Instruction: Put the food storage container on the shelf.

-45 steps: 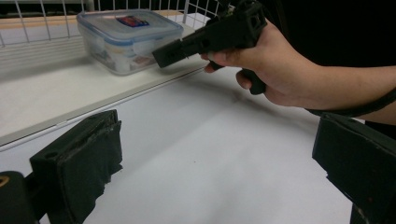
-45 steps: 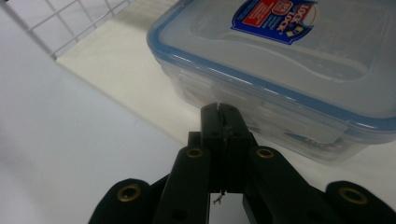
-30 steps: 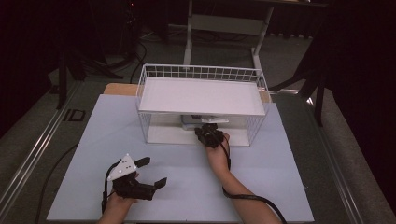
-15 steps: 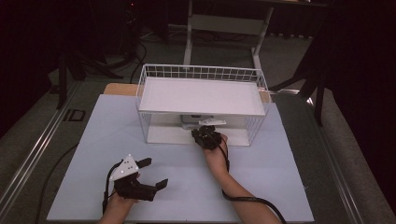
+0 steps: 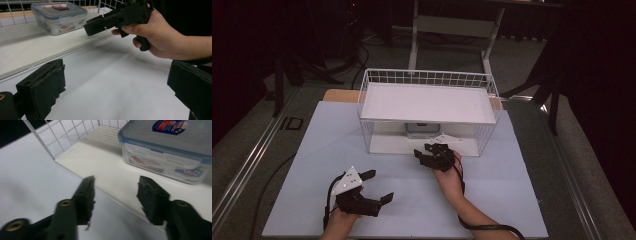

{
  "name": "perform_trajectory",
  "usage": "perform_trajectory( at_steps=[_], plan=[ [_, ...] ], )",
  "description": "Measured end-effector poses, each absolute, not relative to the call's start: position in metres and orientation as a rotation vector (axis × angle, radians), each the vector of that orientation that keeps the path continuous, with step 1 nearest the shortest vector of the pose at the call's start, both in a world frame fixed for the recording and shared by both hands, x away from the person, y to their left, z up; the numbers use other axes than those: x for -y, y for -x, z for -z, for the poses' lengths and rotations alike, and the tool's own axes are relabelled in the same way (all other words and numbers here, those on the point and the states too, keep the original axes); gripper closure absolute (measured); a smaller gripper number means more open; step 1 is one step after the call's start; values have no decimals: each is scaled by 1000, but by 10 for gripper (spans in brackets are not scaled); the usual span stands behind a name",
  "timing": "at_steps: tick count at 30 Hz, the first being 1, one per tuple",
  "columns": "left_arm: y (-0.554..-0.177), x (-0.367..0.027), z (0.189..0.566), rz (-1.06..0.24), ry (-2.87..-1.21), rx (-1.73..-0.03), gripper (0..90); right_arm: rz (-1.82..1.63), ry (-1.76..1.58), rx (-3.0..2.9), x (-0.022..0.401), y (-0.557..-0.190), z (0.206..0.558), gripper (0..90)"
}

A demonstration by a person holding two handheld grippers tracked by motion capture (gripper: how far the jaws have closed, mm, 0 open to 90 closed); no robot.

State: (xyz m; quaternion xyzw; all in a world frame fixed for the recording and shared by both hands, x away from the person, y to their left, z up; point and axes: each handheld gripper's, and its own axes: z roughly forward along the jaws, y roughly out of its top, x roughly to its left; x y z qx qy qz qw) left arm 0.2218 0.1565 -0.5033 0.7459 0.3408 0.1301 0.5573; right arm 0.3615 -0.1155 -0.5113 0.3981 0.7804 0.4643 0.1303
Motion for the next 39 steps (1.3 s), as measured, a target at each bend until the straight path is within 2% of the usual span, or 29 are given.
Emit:
perform_trajectory(
  at_steps=[2, 8, 12, 29, 39],
  plan=[
    [-221, -156, 503, -309, -1765, -798, 24, -1343, -1155, -2277, 118, -359, 509, 398],
    [-220, -155, 502, -319, -1769, -800, 24, -1420, -1148, -2295, 130, -346, 502, 179],
    [-219, -153, 501, -315, -1772, -791, 24, -1446, -1104, -2309, 138, -335, 498, 146],
    [-217, -152, 497, -270, -1806, -783, 24, -1492, -1049, -2285, 182, -291, 483, 168],
    [-211, -168, 490, -286, -1811, -778, 24, -1507, -985, -2300, 205, -271, 478, 168]
  ],
)
